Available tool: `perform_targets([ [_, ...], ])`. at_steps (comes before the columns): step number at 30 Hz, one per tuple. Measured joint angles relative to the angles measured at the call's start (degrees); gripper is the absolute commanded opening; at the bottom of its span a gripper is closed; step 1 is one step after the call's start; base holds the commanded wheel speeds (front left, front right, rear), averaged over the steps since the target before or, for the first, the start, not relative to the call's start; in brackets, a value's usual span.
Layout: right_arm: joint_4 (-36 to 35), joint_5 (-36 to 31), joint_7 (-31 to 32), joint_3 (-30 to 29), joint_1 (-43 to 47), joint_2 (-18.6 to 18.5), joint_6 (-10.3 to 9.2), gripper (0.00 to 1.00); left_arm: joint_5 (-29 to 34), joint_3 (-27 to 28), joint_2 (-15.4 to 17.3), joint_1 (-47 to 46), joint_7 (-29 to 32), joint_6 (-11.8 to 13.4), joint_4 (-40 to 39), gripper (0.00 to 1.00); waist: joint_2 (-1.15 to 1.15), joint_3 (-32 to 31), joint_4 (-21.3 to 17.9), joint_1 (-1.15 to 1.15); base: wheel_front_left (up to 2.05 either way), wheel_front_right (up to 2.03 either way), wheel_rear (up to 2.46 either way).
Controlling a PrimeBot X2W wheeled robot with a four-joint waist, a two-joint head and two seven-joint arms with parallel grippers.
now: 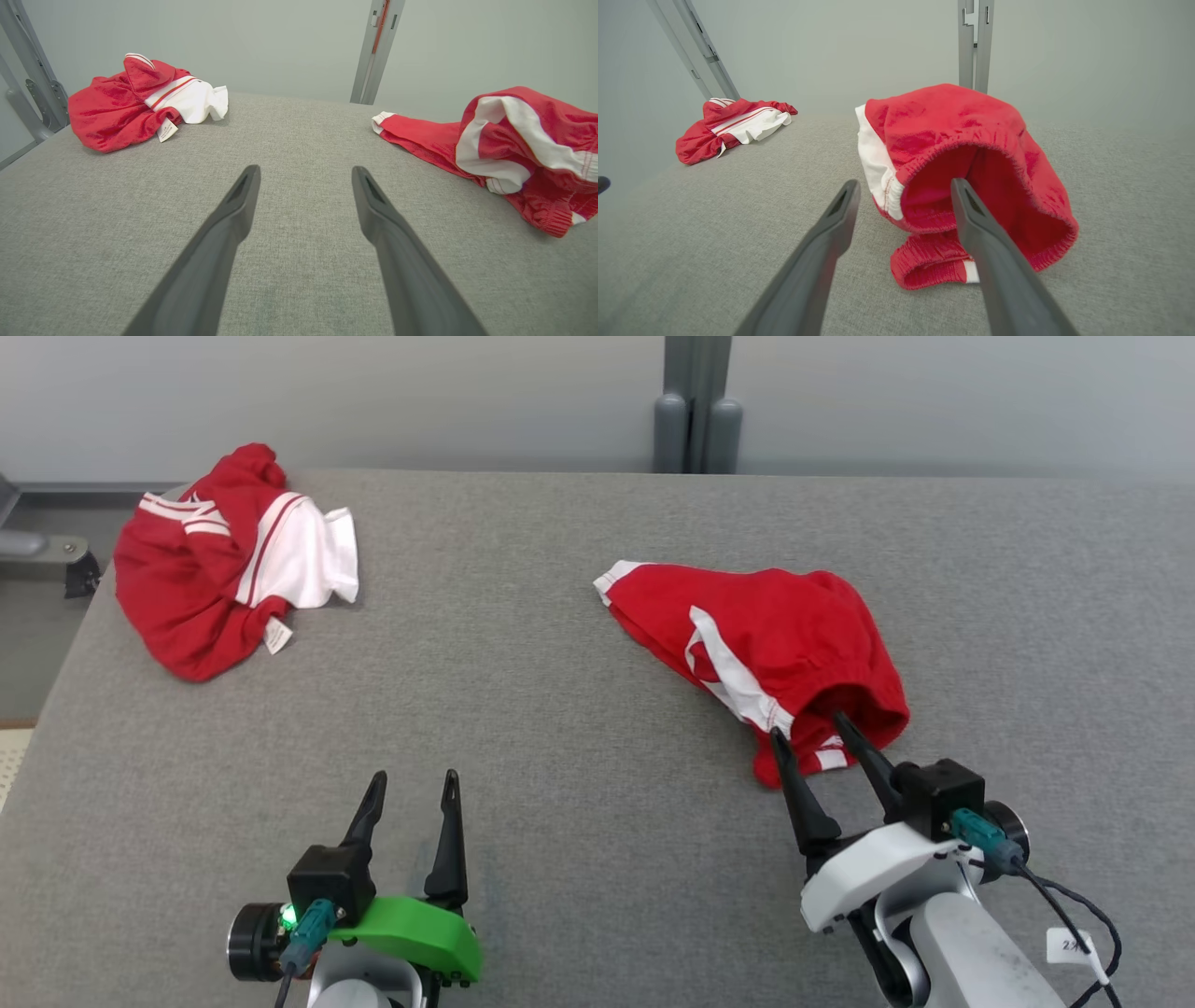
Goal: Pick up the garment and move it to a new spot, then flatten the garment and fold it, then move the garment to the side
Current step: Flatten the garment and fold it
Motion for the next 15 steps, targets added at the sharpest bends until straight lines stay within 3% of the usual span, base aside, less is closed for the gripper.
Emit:
perform_targets([
  [4, 4.6, 0.4, 0.0, -2.1, -2.7, 0.0, 0.00, 1.00, -0.5, -0.8, 0.0, -0.3, 0.0, 0.4, -0.1, 1.00, 0.00, 0.9, 2.9, 0.00, 0.00, 0.00, 0.00],
  [5, 5.5, 0.3, 0.0, -2.5, -3.2, 0.0, 0.00, 0.96, -0.6, -0.9, 0.0, -0.3, 0.0, 0.4, -0.1, 1.00, 0.00, 1.0, 3.5, 0.00, 0.00, 0.00, 0.00],
  [6, 6.7, 0.3, 0.0, -2.6, -3.7, 0.0, 0.00, 0.66, -0.7, -0.9, 0.0, -0.3, 0.0, 0.4, -0.1, 1.00, 0.00, 1.2, 4.3, 0.00, 0.00, 0.00, 0.00],
  [8, 8.5, 0.8, 0.0, -2.3, -4.9, 0.0, 0.00, 0.22, -0.8, -1.0, 0.0, -0.3, 0.0, 0.7, -0.1, 1.00, 0.00, 1.6, 6.3, 0.00, 0.00, 0.00, 0.00],
  [9, 8.6, 1.2, 0.0, -2.2, -5.2, 0.0, 0.00, 0.07, -0.8, -0.9, 0.0, -0.2, 0.0, 0.7, -0.1, 1.00, 0.00, 1.6, 6.9, 0.00, 0.00, 0.00, 0.00],
  [10, 8.5, 1.4, 0.0, -2.1, -5.5, 0.0, 0.01, 0.00, -0.8, -0.9, 0.0, -0.1, 0.0, 0.7, -0.1, 1.00, 0.00, 1.7, 7.4, 0.00, 0.00, 0.00, 0.00],
  [15, 3.9, 3.4, 0.0, -2.1, -5.1, 0.0, 0.00, 0.00, -0.8, -0.4, 0.0, 0.6, 0.0, 0.9, -0.1, 1.00, 0.00, 1.1, 8.4, 0.00, 0.00, 0.00, 0.00],
])
